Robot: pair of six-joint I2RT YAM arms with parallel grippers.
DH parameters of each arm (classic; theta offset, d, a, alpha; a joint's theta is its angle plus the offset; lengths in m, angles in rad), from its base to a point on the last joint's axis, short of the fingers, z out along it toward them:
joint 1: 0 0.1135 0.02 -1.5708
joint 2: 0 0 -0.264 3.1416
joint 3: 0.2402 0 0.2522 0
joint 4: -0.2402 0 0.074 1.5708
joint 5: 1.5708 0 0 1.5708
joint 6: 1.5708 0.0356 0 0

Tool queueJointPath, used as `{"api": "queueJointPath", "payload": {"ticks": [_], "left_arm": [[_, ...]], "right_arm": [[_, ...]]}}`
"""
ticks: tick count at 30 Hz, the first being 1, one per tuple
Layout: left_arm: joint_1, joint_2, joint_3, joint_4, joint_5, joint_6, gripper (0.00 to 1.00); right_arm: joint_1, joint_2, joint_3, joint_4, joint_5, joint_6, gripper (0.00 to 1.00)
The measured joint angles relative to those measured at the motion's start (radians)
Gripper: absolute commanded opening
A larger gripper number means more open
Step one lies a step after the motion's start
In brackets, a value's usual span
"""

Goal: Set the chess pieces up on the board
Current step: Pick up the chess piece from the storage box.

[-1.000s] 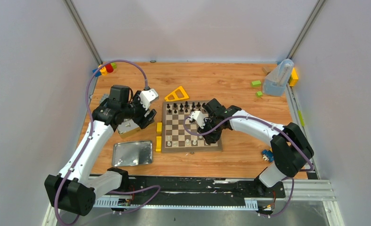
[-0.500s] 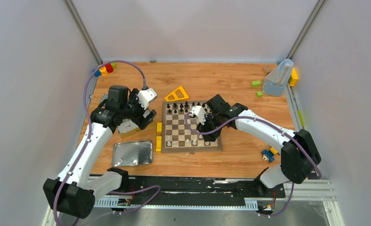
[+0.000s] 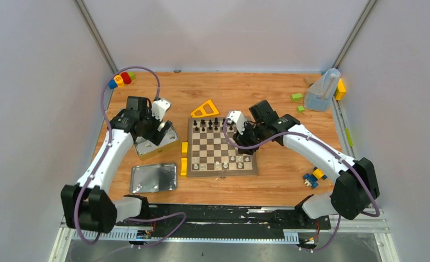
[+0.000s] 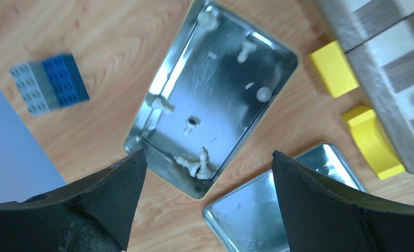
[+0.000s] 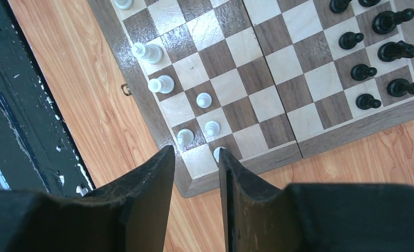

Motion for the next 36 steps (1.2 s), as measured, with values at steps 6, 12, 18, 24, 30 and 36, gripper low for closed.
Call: {"api": "queueJointPath", "payload": {"ticks": [6, 12, 18, 24, 30, 36], "left_arm": [[0.106, 0.224, 0.016, -0.032, -0.071, -0.071, 0.8], [0.177, 0.386, 0.049, -0.031, -0.093, -0.153, 0.69], [0.188, 0.488, 0.074, 0.004, -0.11, -0.206, 0.71], [0.226, 0.561, 0.089, 0.039, -0.112, -0.229, 0.79], [0.237, 0.593, 0.125, 0.084, -0.109, -0.233, 0.8], [0.237, 0.642, 0.181, 0.14, -0.077, -0.222, 0.8]], "right_arm": [[-0.052, 0.002, 0.0, 0.022, -0.051, 0.0, 0.36], [-0.069, 0.011, -0.004, 0.048, -0.085, 0.0, 0.36], [-0.069, 0.011, -0.019, 0.06, -0.097, 0.0, 0.36], [-0.069, 0.011, -0.029, 0.066, -0.106, 0.0, 0.35], [-0.069, 0.017, -0.032, 0.067, -0.109, 0.0, 0.35], [-0.069, 0.036, -0.032, 0.067, -0.109, 0.0, 0.35]]}}
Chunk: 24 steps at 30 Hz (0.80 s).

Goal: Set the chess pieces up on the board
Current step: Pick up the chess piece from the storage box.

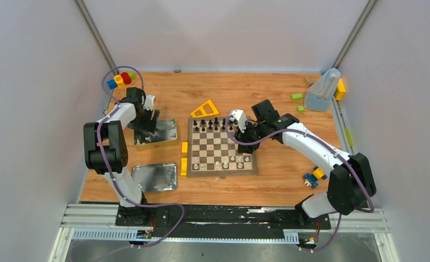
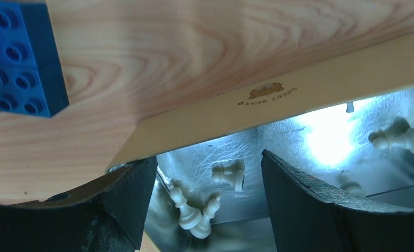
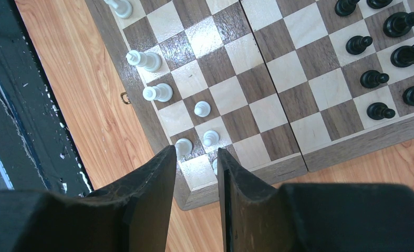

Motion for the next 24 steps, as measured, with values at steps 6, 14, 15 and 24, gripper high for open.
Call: {"api": "queueJointPath", "payload": {"ticks": [6, 14, 15, 24], "left_arm": [[0.0, 0.071, 0.059, 0.035, 0.052, 0.018, 0.68], [0.0, 0.094, 0.058, 0.069, 0.073, 0.022, 0.46], [0.0, 0.094, 0.057, 0.075, 0.074, 0.022, 0.42], [0.0, 0.094, 0.047, 0.118, 0.095, 0.024, 0.23]], "right_arm": [[0.0, 0.014, 0.0, 0.0, 0.0, 0.0, 0.35], [0.0, 0.031, 0.0, 0.0, 0.001, 0.0, 0.35], [0.0, 0.034, 0.0, 0.0, 0.0, 0.0, 0.35], [0.0, 0.045, 0.0, 0.0, 0.0, 0.0, 0.35]]}}
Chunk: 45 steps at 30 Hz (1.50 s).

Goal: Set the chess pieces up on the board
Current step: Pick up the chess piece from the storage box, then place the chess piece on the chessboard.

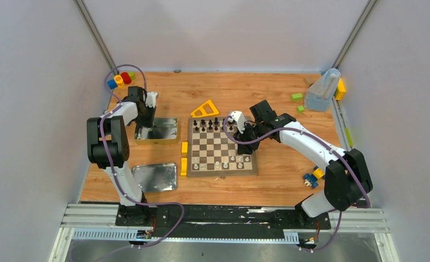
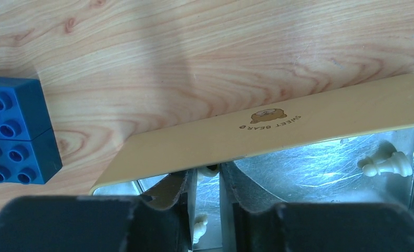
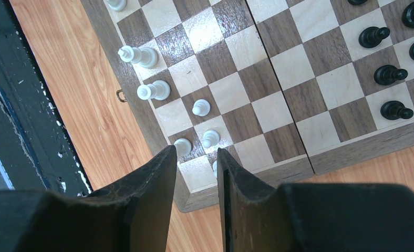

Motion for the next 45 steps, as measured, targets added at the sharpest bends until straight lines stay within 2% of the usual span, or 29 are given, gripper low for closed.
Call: {"api": "queueJointPath", "payload": {"ticks": [4, 8, 15, 24, 28, 33, 38, 41, 45], "left_arm": [[0.0, -0.002, -0.006, 0.01, 0.004, 0.001, 0.17], [0.0, -0.016, -0.026, 0.028, 0.003, 0.003, 0.15], [0.0, -0.081, -0.079, 0.01, 0.009, 0.018, 0.16], [-0.001, -0.304, -0.126, -0.035, 0.102, 0.059, 0.21], [-0.038, -0.357, -0.126, -0.055, 0.147, 0.073, 0.22], [-0.24, -0.366, -0.118, -0.095, 0.169, 0.084, 0.24], [-0.499, -0.344, -0.047, -0.118, 0.171, 0.093, 0.24], [-0.634, -0.282, 0.036, -0.118, 0.162, 0.092, 0.25], [-0.755, -0.152, 0.142, -0.113, 0.157, 0.075, 0.24]], "right_arm": [[0.0, 0.003, 0.0, 0.0, 0.0, 0.0, 0.35], [0.0, 0.011, 0.0, -0.001, 0.0, 0.0, 0.35], [0.0, 0.012, 0.0, -0.001, -0.001, 0.0, 0.35], [0.0, 0.013, 0.0, -0.002, -0.001, 0.0, 0.34], [-0.001, 0.014, 0.0, -0.002, 0.0, 0.0, 0.33], [-0.045, 0.014, 0.0, 0.0, -0.003, 0.008, 0.33], [-0.182, 0.0, 0.0, 0.0, -0.011, 0.032, 0.33], [-0.262, -0.026, 0.0, 0.001, -0.015, 0.047, 0.33], [-0.325, -0.055, 0.0, 0.001, -0.018, 0.065, 0.33]]}}
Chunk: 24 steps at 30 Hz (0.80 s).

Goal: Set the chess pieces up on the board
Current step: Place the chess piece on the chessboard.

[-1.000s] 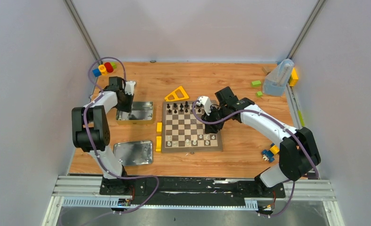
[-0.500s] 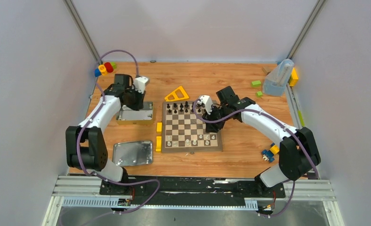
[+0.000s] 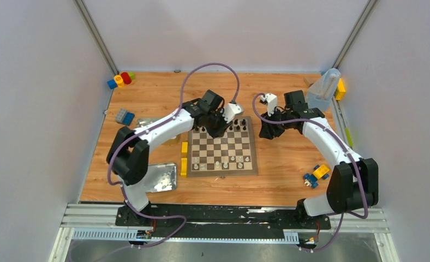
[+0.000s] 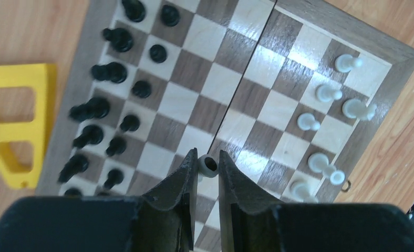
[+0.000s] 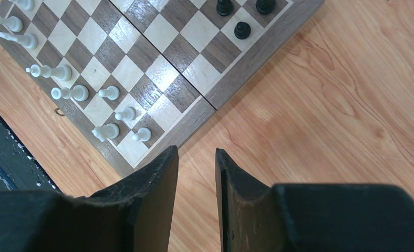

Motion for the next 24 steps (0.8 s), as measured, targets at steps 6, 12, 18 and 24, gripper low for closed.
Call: {"api": "queueJointPath", "payload": {"ticks": [6, 12, 18, 24], "left_arm": [[-0.051, 0.176, 0.055, 0.002, 0.0, -0.072, 0.25], [-0.058, 0.22, 0.055, -0.001, 0.0, -0.151, 0.33], [-0.064, 0.22, 0.053, 0.007, 0.002, -0.183, 0.5], [-0.064, 0.195, 0.027, 0.023, -0.003, -0.179, 0.63]], "right_arm": [[-0.031, -0.033, -0.001, 0.0, -0.001, 0.014, 0.33], [-0.042, -0.049, -0.02, -0.001, -0.006, 0.017, 0.34], [-0.042, -0.048, -0.021, 0.0, -0.027, 0.019, 0.34], [-0.042, -0.019, -0.021, -0.001, -0.075, 0.018, 0.34]]}}
